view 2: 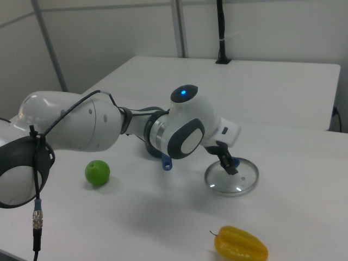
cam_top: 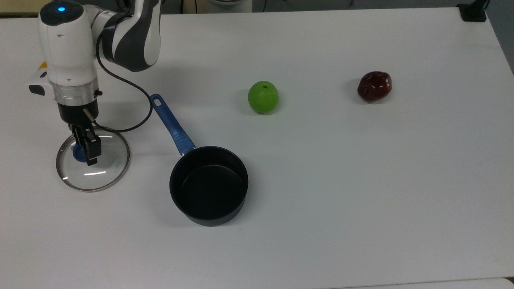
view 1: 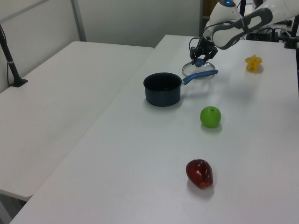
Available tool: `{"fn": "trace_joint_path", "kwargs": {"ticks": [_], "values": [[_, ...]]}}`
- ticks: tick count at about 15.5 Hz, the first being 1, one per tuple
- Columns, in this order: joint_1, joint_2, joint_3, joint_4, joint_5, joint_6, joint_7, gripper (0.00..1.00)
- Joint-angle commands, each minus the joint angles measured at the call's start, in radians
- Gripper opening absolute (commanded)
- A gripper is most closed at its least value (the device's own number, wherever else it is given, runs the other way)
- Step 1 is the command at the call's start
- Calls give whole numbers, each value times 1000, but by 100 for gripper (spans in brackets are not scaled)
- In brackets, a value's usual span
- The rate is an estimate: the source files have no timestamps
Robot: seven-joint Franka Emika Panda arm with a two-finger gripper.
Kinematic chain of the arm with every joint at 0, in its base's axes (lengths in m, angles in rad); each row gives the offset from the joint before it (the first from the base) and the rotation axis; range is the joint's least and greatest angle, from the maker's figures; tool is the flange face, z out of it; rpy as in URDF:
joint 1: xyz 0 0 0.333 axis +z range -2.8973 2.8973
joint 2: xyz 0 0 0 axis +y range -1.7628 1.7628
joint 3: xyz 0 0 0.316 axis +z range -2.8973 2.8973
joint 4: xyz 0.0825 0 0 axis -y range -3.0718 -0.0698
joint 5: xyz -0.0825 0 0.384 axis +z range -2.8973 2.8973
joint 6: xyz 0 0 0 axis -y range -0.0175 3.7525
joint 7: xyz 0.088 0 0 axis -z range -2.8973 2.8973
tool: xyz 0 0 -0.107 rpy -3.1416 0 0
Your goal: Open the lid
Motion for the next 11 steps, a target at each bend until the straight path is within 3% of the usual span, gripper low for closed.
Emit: {"fn": "trace_joint_path", "kwargs": {"ticks": [1,5,9,11], "values": [[5,-9,0,-24,28,23,-45,62],[4,-10,0,-22,28,19,-45,74],[2,-27,0,-18,28,13,-45,100],[2,-82,0,-13,28,-61,-47,100]]}}
